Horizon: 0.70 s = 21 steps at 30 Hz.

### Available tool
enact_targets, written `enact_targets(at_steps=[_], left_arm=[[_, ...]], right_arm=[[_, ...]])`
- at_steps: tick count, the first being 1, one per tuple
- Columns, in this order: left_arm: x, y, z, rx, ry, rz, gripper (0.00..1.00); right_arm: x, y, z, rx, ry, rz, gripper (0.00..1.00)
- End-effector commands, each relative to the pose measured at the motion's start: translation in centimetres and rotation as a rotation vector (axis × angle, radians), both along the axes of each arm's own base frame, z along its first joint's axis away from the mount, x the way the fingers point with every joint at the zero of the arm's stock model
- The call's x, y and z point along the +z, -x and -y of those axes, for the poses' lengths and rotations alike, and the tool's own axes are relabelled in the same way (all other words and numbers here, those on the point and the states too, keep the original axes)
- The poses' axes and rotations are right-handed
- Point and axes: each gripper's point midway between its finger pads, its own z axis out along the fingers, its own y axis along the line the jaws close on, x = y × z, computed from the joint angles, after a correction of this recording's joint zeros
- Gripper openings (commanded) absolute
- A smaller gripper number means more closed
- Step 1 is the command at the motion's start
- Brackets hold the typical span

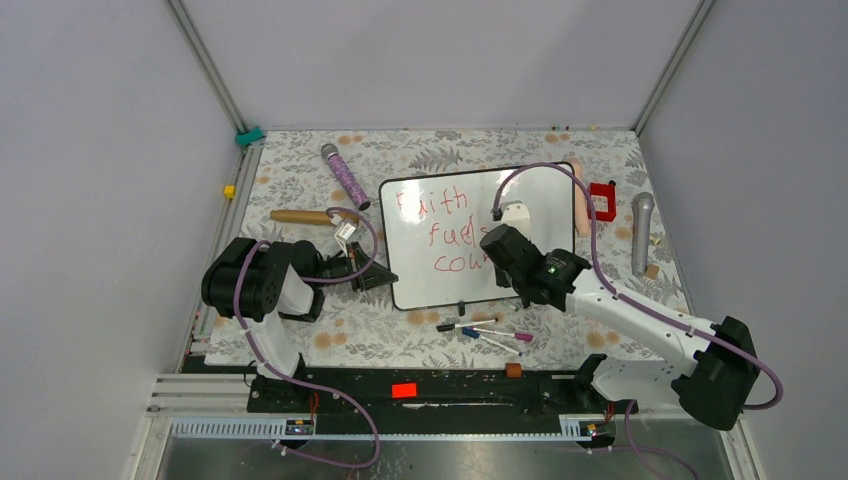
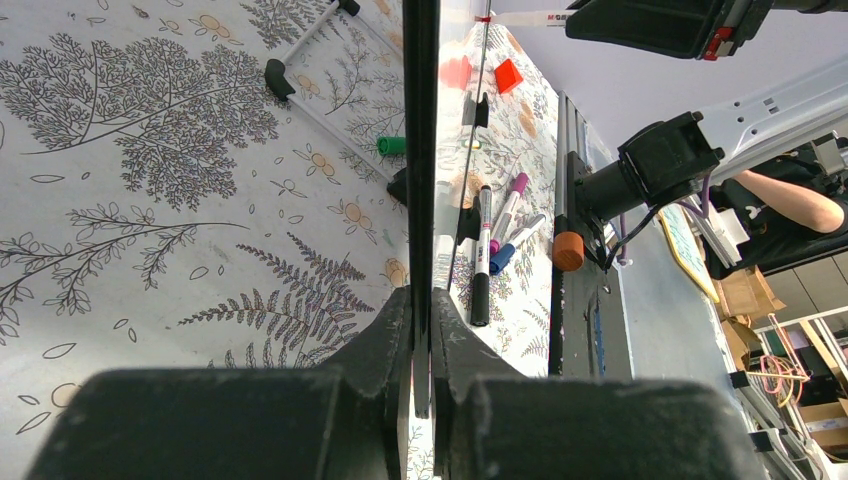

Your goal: Write a sentence on the whiteboard

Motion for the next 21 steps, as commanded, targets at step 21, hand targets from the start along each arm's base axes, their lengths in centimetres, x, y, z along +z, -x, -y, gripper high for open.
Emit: enact_targets(at_steps=[21], left_arm=[[1.0,-0.3,0.2,-0.027,0.010,0.091,0.00]], right_arm=[[2.9,-2.8,0.7,-0.070,0.062,0.081,0.00]])
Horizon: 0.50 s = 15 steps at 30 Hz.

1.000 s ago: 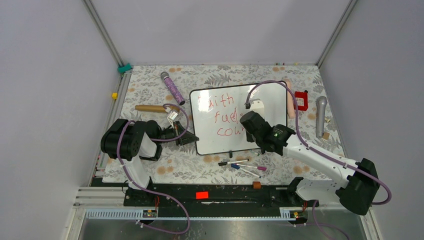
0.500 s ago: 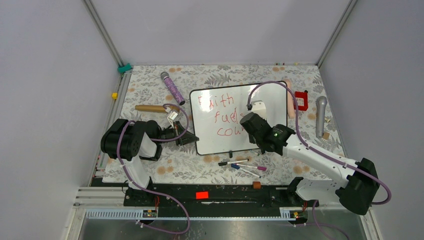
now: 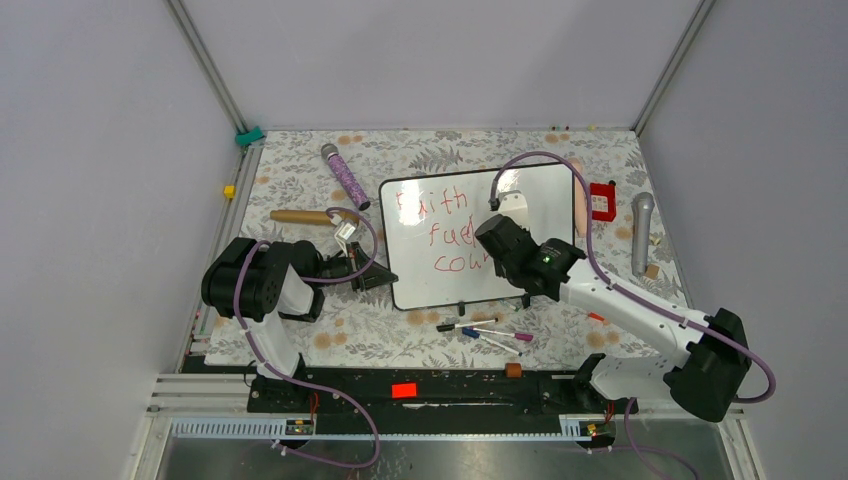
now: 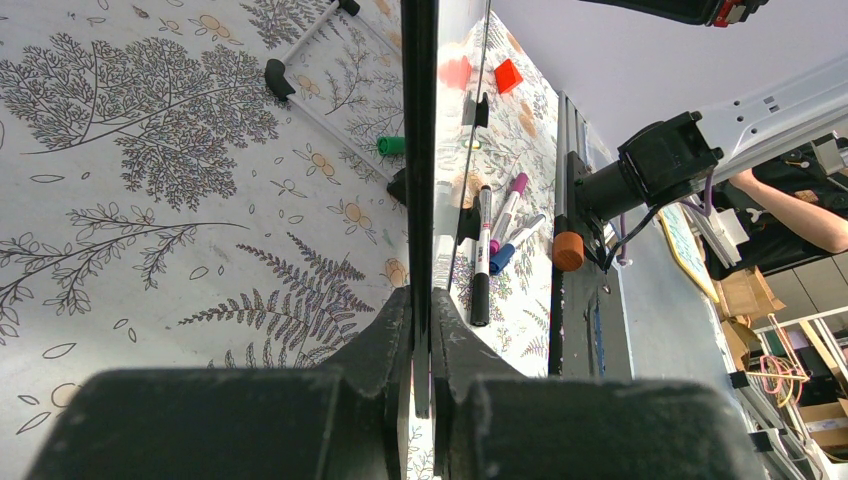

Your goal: Write a sentence on the whiteboard

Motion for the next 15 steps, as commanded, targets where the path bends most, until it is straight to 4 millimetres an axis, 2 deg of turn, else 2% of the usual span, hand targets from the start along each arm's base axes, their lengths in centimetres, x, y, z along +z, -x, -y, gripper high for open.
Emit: enact_targets(at_steps=[1,10,15], left_arm=[[1.0,-0.3,0.3,-0.028,0.010,0.090,0.00],[1.0,-0.3,0.2,-0.027,0.010,0.091,0.00],[1.1,-0.4,0.3,-0.026,0.011,0.093,0.00]], right_arm=[[1.3,-1.1,0.1,-0.030,-0.016,0.047,0.00],[-1.2,1.0,1.4,-0.037,-0.030,-0.005,0.00],[-1.2,1.3,1.8,-0.046,-0.024,-0.005,0.00]])
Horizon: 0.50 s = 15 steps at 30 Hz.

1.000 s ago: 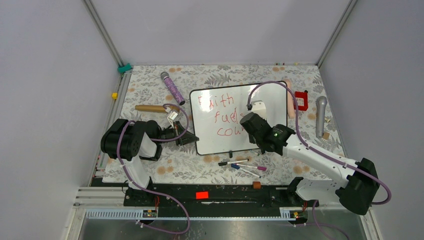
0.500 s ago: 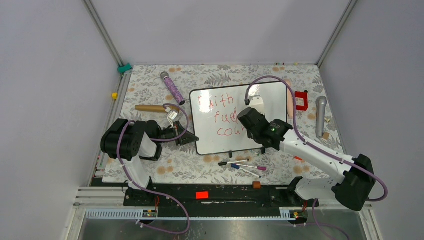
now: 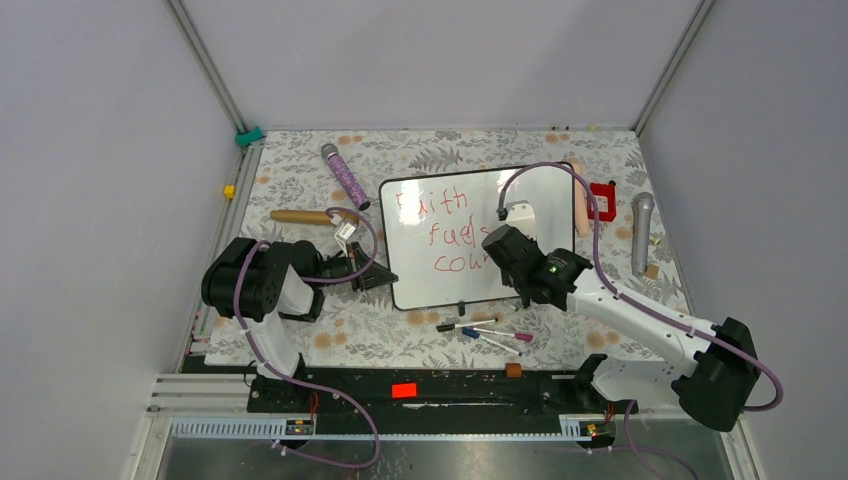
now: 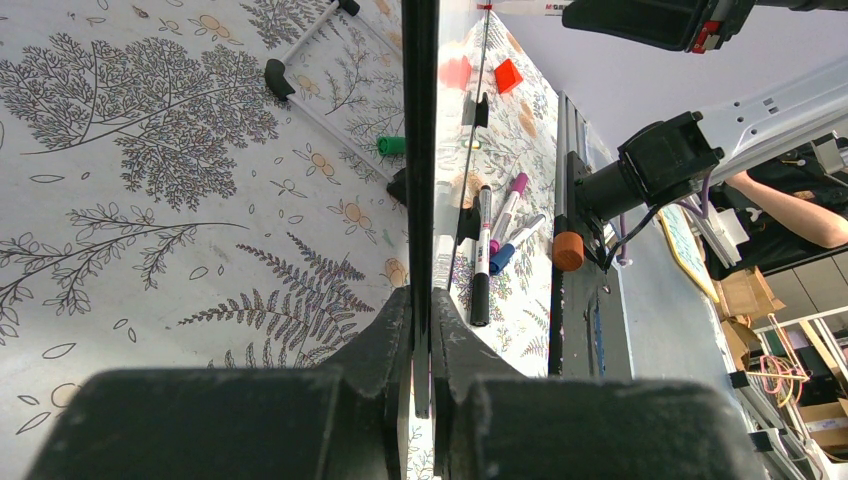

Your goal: Write a sentence on the whiteboard

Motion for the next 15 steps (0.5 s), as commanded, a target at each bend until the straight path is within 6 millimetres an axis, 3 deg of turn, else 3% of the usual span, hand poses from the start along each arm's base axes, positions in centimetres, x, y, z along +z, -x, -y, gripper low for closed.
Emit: enact_targets(at_steps=[1,10,15], left_arm=[[1.1,-0.3,0.3,-0.027,0.011,0.093,0.00],[1.0,-0.3,0.2,-0.028,0.010,0.091,0.00],[1.0,-0.3,0.2,-0.027,0.010,0.091,0.00]], right_arm=[[0.5,-0.1,0.5,-0.029,-0.021,0.015,0.00],[3.5,-0.1,1.1,-0.035,-0.060,0.084,0.00],[3.8,-0.3,2.2,-0.057,-0.038,0.099,0.00]])
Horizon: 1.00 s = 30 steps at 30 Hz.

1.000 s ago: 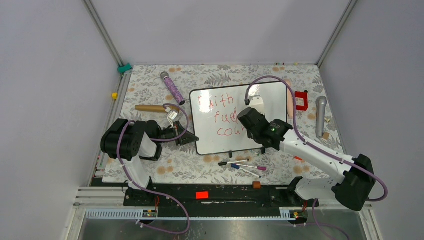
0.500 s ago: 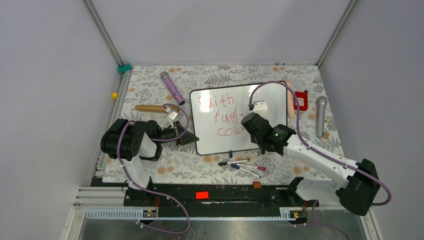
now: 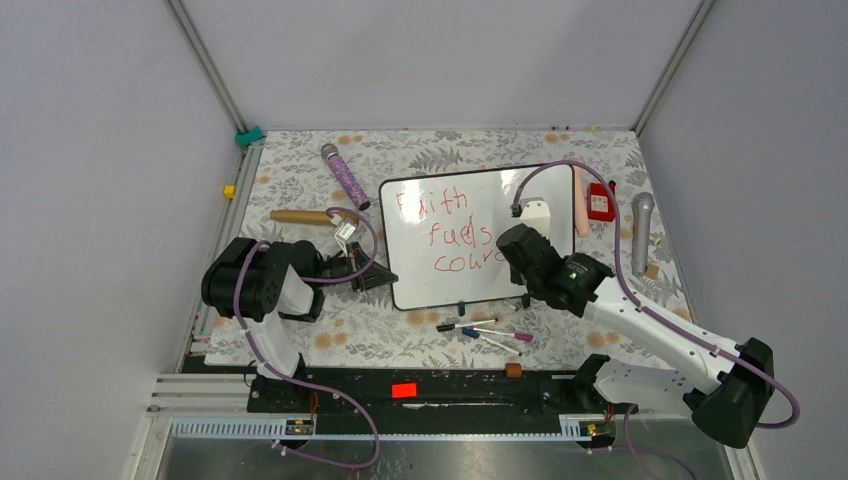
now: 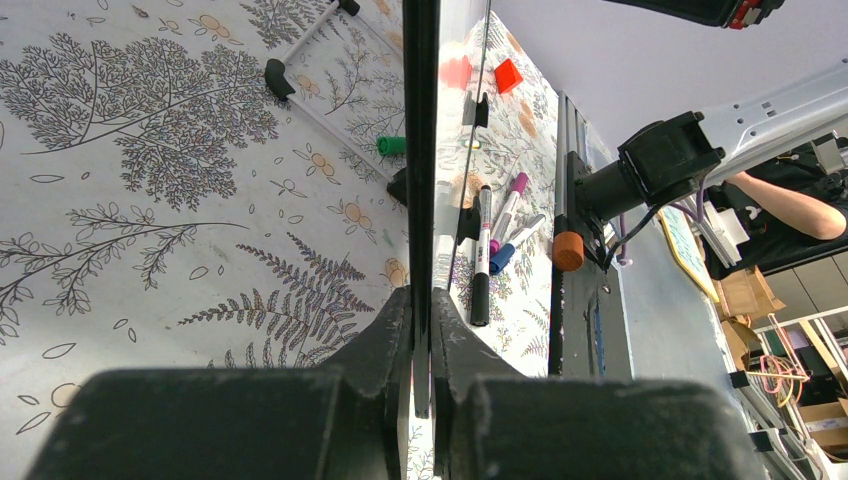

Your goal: Write a sentence on the whiteboard

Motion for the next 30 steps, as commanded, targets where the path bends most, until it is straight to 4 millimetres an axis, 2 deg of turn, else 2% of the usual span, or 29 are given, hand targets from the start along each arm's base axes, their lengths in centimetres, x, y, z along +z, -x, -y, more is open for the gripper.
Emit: enact_targets(at_steps=[1,14,24,30], left_arm=[[1.1,-0.3,0.3,-0.027,0.011,0.092,0.00],[1.0,-0.3,0.2,-0.025,0.010,0.090,0.00],[1.0,-0.3,0.2,-0.026,0.010,0.090,0.00],[1.0,-0.3,0.2,-0.026,0.011,0.089,0.00]], right_arm=[[1.6,-0.8,1.4,-0.053,0.015,0.045,0.00],[1.5,-2.5,1.9,-0.077,0.009,0.052,0.00],[1.5,-3.5,0.6,-0.045,-0.019,0.047,0.00],[0.9,-3.1,-0.3,-0.009,-0.057,0.017,0.00]])
